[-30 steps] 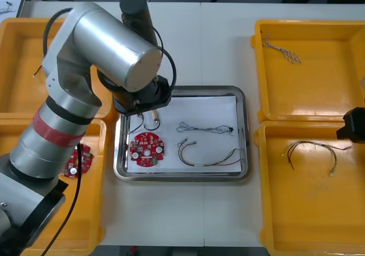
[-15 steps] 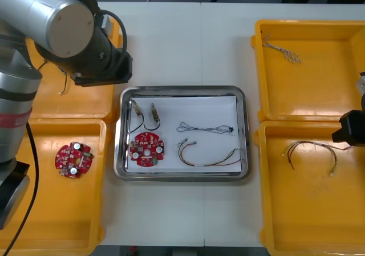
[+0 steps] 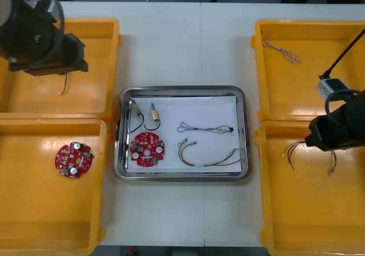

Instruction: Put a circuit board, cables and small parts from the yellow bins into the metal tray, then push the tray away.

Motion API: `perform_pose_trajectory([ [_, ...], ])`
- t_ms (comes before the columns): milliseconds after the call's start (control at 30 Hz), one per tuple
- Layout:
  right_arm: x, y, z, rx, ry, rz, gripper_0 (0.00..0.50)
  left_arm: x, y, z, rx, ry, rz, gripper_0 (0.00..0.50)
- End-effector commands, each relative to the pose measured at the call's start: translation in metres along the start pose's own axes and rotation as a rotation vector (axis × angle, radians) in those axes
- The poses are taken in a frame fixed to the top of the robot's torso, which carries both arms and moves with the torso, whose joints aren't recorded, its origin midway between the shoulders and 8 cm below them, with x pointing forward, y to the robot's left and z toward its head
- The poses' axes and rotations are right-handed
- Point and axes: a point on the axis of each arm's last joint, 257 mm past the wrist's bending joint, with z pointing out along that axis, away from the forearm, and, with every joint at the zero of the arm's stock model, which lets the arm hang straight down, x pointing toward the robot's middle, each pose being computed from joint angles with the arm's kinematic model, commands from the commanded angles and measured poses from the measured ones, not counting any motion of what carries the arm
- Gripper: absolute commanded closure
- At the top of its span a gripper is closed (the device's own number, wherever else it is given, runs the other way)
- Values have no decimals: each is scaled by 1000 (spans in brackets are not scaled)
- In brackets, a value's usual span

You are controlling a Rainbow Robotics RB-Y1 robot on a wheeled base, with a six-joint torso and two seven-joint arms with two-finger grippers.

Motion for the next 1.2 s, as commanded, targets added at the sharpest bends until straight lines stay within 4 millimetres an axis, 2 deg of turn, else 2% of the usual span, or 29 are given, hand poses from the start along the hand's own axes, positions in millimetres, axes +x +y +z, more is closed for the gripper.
perform_pose_trajectory([
  [33, -15, 37, -11, -14, -30, -162, 0, 1, 56, -24, -58, -15, 194, 0],
  [67, -15, 37, -11, -14, -30, -162, 0, 1, 56, -24, -58, -15, 194, 0],
  [100, -15, 51, -11, -31, -20, -218, 0, 6, 69, -26, -62, -6, 186, 0],
  [333, -7, 97, -12, -103, 27, -403, 0, 28, 106, -28, -91, 10, 115, 0],
  [533, 1, 131, -8, -124, 54, -557, 0, 47, 126, -27, -89, 27, 30, 0],
  [700, 4, 159, -6, -117, 63, -697, 0, 63, 123, -26, -60, 47, -78, 0],
  [900, 12, 190, 5, -115, 79, -822, 0, 76, 117, -28, -73, 41, -87, 0],
  [1200, 23, 232, 34, -85, 58, -995, 0, 80, 121, -27, -86, 43, -93, 0],
])
